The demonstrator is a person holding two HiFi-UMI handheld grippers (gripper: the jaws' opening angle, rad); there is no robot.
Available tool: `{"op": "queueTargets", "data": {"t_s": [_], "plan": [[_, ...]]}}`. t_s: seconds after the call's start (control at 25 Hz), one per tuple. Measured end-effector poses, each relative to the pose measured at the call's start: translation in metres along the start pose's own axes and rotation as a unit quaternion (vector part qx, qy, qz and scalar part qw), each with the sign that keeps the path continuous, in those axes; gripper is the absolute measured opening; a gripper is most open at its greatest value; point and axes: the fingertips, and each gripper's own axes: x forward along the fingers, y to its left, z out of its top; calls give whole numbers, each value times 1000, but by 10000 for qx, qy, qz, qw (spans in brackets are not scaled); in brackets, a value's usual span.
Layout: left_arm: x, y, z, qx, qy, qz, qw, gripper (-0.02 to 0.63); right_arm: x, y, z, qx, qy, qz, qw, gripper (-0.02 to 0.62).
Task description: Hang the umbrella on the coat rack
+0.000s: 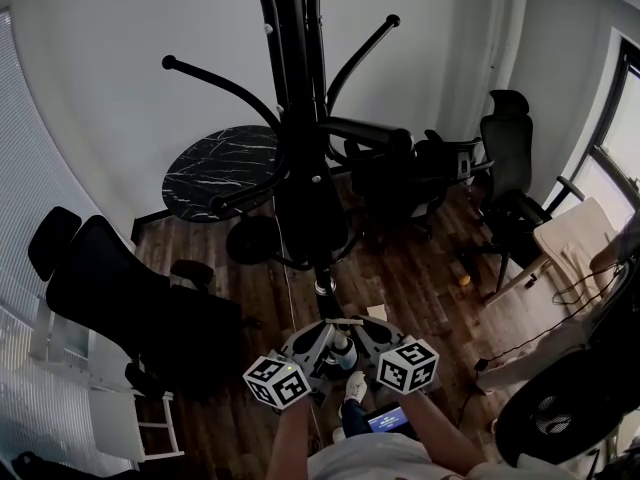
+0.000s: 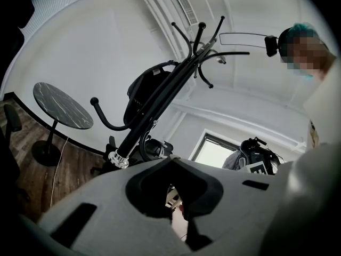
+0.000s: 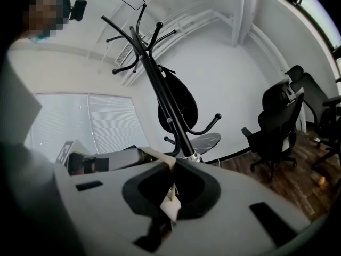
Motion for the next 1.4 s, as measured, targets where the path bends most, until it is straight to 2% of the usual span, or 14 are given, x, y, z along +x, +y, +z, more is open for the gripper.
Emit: {"op": "queueTargets", "data": {"t_s": [0.64, 1.4], "plan": [[7, 17, -20, -221, 223, 46, 9995, 20, 13, -14, -19, 110, 243, -100, 9996, 12], [9, 23, -30, -300, 346, 9, 9989, 20, 23, -15, -29, 114, 390, -54, 9992, 12]]}}
